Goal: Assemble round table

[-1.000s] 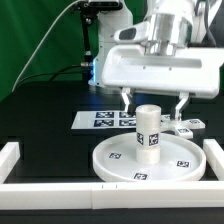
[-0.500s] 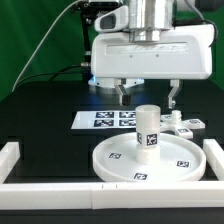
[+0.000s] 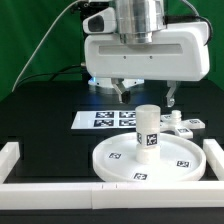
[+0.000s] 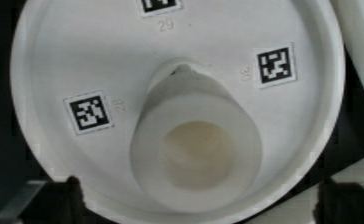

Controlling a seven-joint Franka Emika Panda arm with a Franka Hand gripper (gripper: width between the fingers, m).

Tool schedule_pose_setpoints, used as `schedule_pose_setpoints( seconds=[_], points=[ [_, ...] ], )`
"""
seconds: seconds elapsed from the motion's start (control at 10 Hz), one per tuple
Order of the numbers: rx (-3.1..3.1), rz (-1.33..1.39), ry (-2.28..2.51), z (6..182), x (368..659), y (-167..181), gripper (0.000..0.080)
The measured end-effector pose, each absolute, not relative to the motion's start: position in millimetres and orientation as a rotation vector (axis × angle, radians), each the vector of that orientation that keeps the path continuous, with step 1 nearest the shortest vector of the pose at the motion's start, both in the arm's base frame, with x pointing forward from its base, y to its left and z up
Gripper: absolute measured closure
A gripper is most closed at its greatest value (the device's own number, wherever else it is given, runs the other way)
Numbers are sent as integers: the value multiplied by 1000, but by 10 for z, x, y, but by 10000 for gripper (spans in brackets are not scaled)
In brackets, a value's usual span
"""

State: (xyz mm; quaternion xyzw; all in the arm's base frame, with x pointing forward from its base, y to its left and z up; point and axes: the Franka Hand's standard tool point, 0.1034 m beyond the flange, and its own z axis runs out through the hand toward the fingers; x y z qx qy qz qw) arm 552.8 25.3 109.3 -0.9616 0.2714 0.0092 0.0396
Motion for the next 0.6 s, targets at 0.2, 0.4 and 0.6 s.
schedule_pose_setpoints(
  seconds=[0.2, 0.4, 0.6],
  points=[
    [-2960, 7, 860, 946, 5446, 202, 150],
    [-2971, 3, 886, 815, 5409, 268, 150],
    [-2964, 7, 919, 797, 5404, 266, 197]
  ],
)
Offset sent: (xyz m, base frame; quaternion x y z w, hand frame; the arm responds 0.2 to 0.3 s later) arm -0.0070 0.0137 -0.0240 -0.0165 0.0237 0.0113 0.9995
